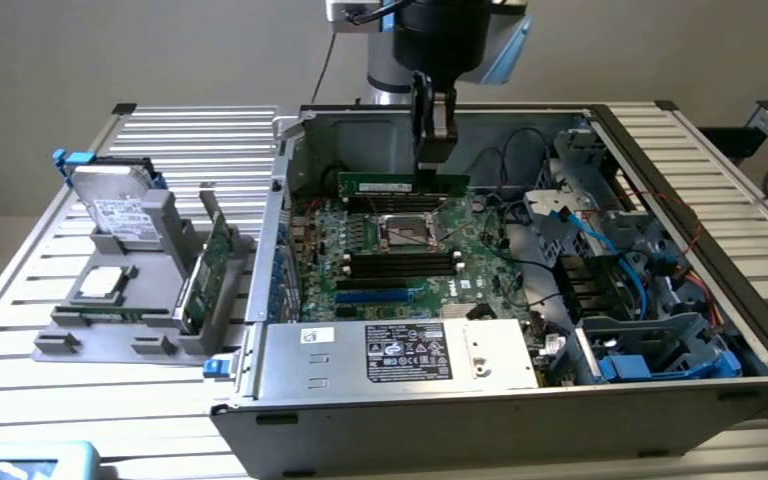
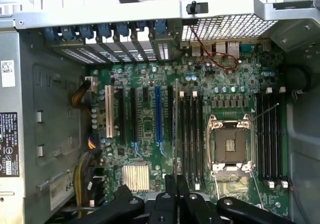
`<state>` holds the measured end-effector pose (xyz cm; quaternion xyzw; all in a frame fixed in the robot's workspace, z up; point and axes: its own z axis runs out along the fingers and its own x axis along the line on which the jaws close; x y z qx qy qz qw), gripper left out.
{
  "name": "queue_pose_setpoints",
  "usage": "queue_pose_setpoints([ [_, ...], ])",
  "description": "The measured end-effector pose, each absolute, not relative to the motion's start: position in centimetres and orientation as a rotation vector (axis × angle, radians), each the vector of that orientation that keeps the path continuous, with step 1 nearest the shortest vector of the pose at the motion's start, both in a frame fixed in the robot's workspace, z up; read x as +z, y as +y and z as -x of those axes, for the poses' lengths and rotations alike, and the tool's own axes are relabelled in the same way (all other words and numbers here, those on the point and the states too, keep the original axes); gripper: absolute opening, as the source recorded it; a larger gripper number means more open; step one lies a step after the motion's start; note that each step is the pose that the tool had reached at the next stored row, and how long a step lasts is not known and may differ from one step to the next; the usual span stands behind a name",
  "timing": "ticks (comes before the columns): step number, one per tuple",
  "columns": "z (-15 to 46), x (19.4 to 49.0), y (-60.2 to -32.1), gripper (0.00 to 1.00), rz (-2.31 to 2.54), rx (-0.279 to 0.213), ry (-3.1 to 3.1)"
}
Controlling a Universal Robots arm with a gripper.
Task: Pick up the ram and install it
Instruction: 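Pick up the ram and move it above insertion slot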
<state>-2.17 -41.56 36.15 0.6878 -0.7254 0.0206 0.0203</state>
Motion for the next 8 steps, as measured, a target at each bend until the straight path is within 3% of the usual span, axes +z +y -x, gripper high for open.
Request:
queue_pose_setpoints([
  [8,2.0,34.7,-41.1,0.13,-2.135,0.064,-2.248],
])
